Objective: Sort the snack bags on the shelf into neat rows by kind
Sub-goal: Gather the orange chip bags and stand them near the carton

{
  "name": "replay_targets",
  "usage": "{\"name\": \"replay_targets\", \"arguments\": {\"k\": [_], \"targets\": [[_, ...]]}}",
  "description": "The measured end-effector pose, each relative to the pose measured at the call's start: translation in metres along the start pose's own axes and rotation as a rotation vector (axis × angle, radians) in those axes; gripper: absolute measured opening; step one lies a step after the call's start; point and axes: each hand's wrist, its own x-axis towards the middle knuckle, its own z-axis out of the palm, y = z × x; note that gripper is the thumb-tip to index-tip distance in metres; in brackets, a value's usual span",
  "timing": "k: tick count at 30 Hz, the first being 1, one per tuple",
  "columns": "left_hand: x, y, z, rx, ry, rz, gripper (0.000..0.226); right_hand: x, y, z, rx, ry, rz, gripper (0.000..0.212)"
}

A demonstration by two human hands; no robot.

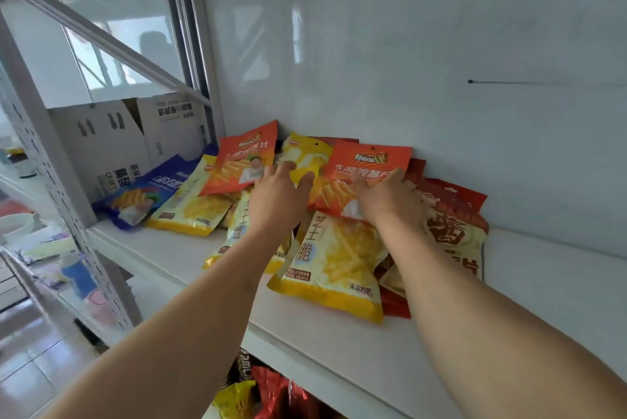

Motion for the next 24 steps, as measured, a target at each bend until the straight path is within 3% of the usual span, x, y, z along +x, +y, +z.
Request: {"name": "replay_targets", "arguments": {"k": [4, 10, 13, 17, 24], "targets": [[0.035, -0.012, 0.008, -0.005, -0.023, -0.061, 0.067, 0.010, -0.016, 0.014, -0.082, 0.065, -0.081, 0.108], [0.084, -0.034, 0.016, 0.010, -0.021, -0.079, 0.066, 0.025, -0.044, 0.033, -0.107, 0.145, -0.133, 0.112], [0.108, -0.054, 0.010, 0.037, -0.060, -0.079, 0.077, 0.026, -0.059, 0.040, -0.074, 0.132, -0.067, 0.109], [0.133, -0.087, -0.010, 0.043, -0.082, -0.119, 0.062, 0.024, -0.082, 0.053, -0.008, 0.140, 0.054, 0.102], [0.151, -0.143, -0.036, 0.152, -0.401, -0.007, 0.050, 0.008, -0.114, 0.078, 0.383, 0.197, 0.266, 0.070]]}}
